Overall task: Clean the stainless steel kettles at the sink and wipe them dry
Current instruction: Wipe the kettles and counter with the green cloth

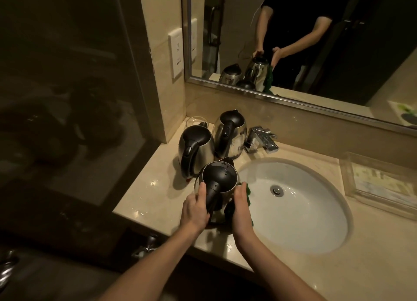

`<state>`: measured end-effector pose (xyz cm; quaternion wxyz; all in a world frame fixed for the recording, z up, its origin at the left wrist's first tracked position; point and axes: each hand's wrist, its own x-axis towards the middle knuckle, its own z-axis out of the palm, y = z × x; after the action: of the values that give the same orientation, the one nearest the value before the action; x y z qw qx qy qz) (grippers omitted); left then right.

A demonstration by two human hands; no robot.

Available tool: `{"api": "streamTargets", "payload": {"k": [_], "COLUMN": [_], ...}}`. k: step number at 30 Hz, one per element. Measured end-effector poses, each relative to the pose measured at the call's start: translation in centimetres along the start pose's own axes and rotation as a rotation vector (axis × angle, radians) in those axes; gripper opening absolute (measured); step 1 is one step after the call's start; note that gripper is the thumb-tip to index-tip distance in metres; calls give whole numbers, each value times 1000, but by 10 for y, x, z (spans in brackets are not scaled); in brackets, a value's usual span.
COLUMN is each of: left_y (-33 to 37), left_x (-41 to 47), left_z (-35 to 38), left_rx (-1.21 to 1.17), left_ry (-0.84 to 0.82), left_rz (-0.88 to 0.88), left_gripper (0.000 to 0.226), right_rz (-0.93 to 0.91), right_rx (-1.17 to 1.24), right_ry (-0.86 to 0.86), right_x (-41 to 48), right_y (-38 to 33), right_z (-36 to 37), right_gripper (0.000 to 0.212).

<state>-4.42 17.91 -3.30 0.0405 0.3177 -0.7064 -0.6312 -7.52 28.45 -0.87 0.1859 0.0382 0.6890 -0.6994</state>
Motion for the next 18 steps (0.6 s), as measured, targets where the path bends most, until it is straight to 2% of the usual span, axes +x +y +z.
{"api": "streamTargets", "payload": {"k": [2, 5, 7, 10, 13, 18], "left_y": [0, 1, 2, 2, 3, 4], "left_x": [0, 1, 1, 4, 6, 15], "left_z": [-1, -3, -5, -9, -14, -27], "left_rx": [-21, -27, -17, 10, -4, -13], "left_ry": [-9, -22, -30, -51, -97, -166], "left_rz": [-8, -18, -18, -11, -8, -11], "left_gripper": [62, 64, 64, 65, 62, 61], "right_rz": [-74, -113, -113, 63, 183, 38], "right_rx": [-38, -95, -90, 2, 71, 36], "right_ry": [3, 22, 51, 53, 21, -13], "right_x": [2, 9, 16, 28, 36, 35], "right_y": [-5, 0, 5, 9, 12, -9], "right_z": [3, 6, 5, -5, -16, -15], "right_gripper": [68, 80, 78, 77, 50, 48]}}
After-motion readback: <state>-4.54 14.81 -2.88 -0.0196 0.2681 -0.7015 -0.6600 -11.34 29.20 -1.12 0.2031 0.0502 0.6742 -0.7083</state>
